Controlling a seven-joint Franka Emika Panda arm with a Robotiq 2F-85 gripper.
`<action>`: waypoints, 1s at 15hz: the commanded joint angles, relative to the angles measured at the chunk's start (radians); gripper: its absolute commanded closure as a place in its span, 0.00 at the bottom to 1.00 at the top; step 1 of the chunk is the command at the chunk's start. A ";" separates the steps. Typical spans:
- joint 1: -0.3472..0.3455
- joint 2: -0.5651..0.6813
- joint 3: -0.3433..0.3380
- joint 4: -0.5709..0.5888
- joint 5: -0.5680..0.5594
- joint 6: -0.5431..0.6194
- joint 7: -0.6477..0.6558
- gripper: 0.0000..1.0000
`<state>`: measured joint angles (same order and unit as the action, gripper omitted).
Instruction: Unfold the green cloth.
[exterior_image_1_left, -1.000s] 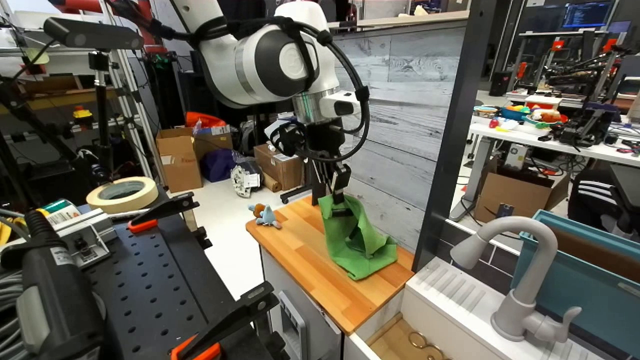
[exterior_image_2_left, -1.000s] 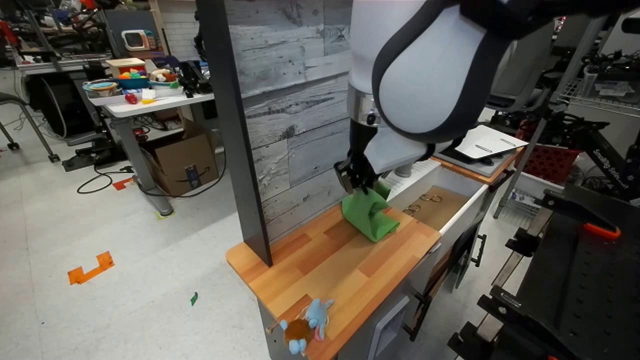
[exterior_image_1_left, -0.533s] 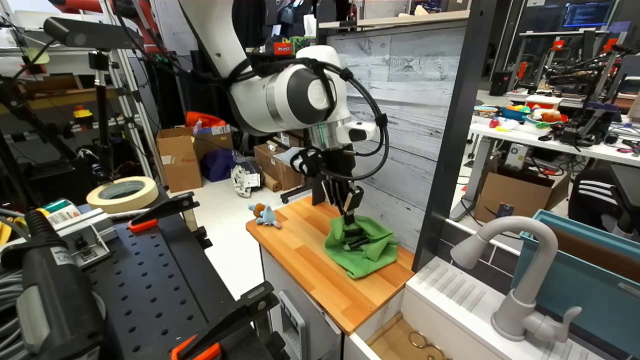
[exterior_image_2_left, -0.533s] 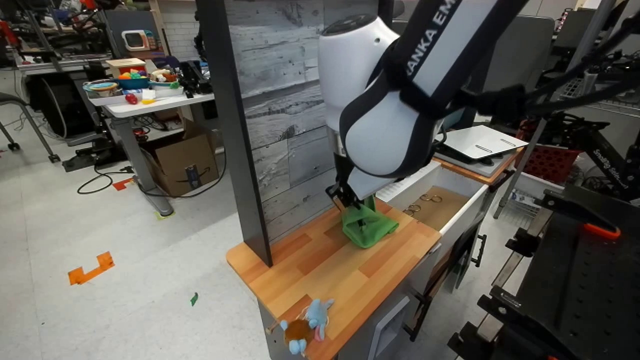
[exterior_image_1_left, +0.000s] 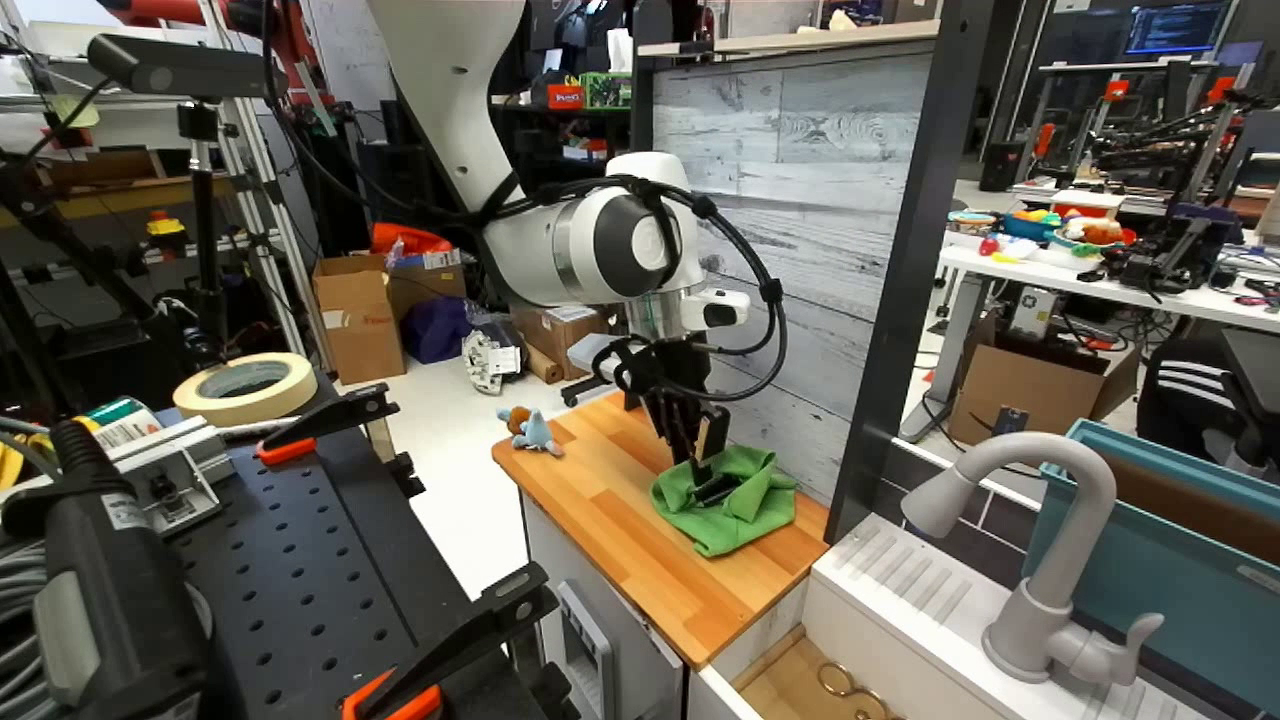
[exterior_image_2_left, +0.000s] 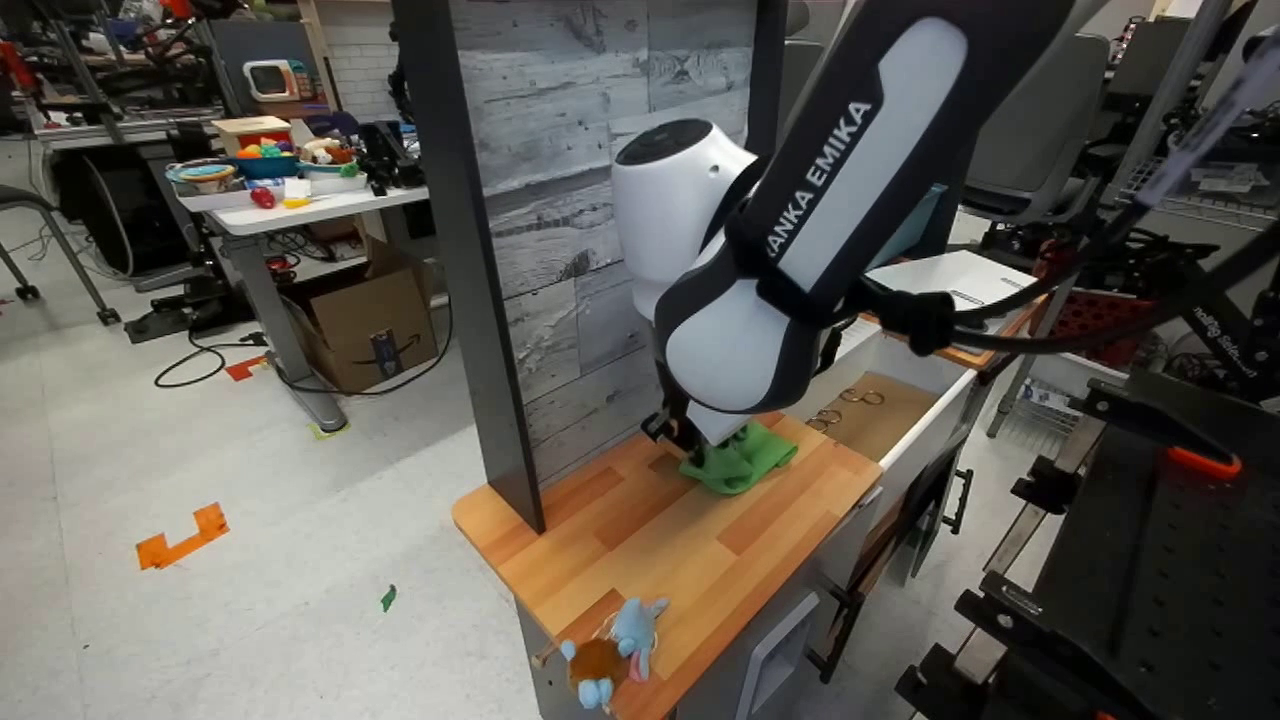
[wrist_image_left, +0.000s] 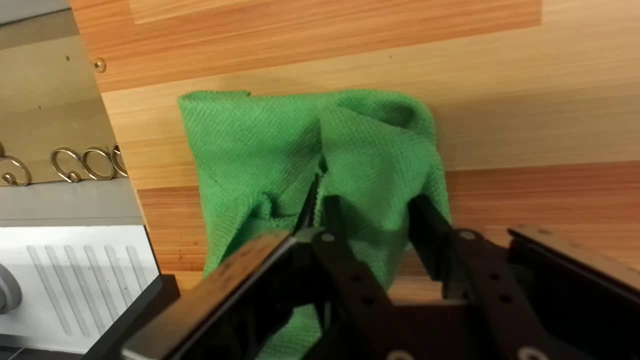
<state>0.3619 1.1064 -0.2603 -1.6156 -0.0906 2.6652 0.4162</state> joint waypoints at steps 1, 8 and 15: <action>-0.015 -0.030 0.014 -0.036 -0.008 -0.010 -0.008 0.31; 0.017 -0.256 0.003 -0.403 -0.004 0.202 -0.004 0.00; 0.022 -0.319 -0.002 -0.526 0.018 0.267 -0.027 0.00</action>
<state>0.3776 0.7851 -0.2588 -2.1436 -0.0905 2.9334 0.4032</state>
